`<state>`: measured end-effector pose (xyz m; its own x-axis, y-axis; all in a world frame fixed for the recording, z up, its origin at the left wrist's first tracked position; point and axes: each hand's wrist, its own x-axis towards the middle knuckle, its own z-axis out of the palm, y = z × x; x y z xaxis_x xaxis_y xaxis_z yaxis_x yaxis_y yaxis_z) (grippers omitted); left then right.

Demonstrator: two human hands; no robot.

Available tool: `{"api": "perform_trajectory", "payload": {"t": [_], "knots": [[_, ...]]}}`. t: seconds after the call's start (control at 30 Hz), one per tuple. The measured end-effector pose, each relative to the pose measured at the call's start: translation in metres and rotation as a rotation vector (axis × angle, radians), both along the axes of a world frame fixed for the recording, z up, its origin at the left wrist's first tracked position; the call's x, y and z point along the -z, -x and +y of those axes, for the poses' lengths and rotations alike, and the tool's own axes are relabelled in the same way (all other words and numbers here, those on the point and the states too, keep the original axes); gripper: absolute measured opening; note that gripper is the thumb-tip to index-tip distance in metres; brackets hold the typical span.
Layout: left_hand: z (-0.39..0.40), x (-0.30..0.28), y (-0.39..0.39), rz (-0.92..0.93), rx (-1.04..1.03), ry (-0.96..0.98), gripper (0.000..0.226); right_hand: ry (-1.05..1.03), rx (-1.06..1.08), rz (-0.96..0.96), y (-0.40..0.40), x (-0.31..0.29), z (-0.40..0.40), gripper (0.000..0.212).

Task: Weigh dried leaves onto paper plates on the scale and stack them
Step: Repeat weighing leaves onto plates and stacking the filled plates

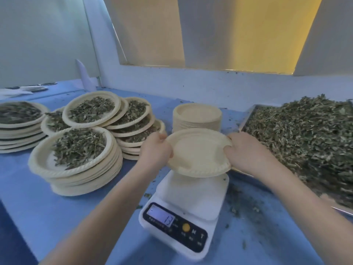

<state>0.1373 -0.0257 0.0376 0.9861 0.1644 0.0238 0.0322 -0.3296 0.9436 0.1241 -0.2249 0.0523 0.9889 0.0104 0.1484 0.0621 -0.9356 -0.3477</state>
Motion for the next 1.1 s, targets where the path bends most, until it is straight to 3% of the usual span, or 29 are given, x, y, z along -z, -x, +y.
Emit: {"api": "perform_trajectory", "payload": {"t": [0.17, 0.3, 0.43, 0.57, 0.8, 0.97, 1.1], "knots": [[0.010, 0.041, 0.020, 0.040, 0.004, -0.004, 0.047, 0.195, 0.015, 0.177, 0.014, 0.030, 0.012, 0.012], [0.012, 0.053, 0.022, 0.026, 0.019, -0.037, 0.052, 0.223, 0.011, 0.205, 0.019, 0.043, 0.013, 0.036], [0.017, 0.054, 0.016, -0.003, -0.001, 0.050, 0.049, 0.087, 0.019, 0.119, 0.013, 0.046, 0.007, 0.036], [0.025, 0.058, 0.012, -0.001, -0.025, 0.168, 0.036, -0.043, -0.005, 0.023, 0.005, 0.048, 0.002, 0.055], [0.034, 0.062, 0.012, 0.026, 0.017, 0.264, 0.020, -0.110, -0.068, -0.014, 0.001, 0.050, 0.005, 0.058], [0.035, 0.064, 0.013, 0.016, 0.025, 0.270, 0.033, -0.125, -0.075, -0.023, 0.002, 0.050, 0.005, 0.058], [0.034, 0.063, 0.017, -0.105, -0.010, 0.116, 0.043, -0.138, -0.091, -0.011, 0.006, 0.049, 0.002, 0.065]]}}
